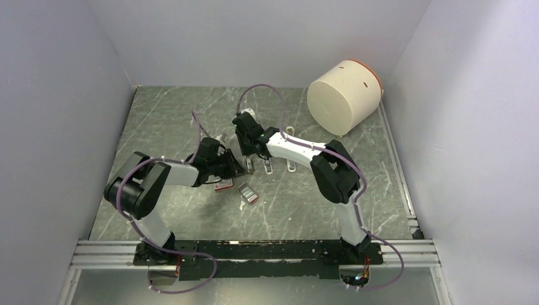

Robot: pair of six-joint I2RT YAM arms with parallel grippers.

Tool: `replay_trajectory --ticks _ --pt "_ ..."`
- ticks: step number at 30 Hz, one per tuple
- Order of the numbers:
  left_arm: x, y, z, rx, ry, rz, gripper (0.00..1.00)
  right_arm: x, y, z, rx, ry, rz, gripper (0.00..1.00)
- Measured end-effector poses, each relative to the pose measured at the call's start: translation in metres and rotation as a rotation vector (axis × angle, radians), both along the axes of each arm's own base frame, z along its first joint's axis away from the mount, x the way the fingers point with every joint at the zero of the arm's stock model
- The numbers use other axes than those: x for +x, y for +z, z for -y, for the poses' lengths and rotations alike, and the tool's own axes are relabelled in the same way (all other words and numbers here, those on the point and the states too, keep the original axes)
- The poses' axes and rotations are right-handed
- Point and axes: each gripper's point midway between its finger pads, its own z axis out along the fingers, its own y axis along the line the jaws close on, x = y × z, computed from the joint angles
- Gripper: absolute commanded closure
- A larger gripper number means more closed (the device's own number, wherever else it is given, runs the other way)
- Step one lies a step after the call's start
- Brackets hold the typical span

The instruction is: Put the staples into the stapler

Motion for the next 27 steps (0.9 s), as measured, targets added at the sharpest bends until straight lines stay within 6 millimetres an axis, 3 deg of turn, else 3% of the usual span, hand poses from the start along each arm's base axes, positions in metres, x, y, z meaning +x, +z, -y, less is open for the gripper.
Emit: replay_trajectory --ticks 11,17,27 --pt "0.003 -0.001 0.011 -0.061 -0.015 -0.005 0.8 -0.001 0.0 0.0 0.019 -0.009 0.003 0.79" --pt "0.004 -0.003 0.012 -0.065 -0.005 -0.022 0.88 -0.003 0.001 0.002 0.029 -0.011 0.004 0.79" --pt "0.016 -0.002 0.009 -0.031 0.025 -0.012 0.9 -0.014 0.007 0.007 0.05 -0.021 0.002 0.82"
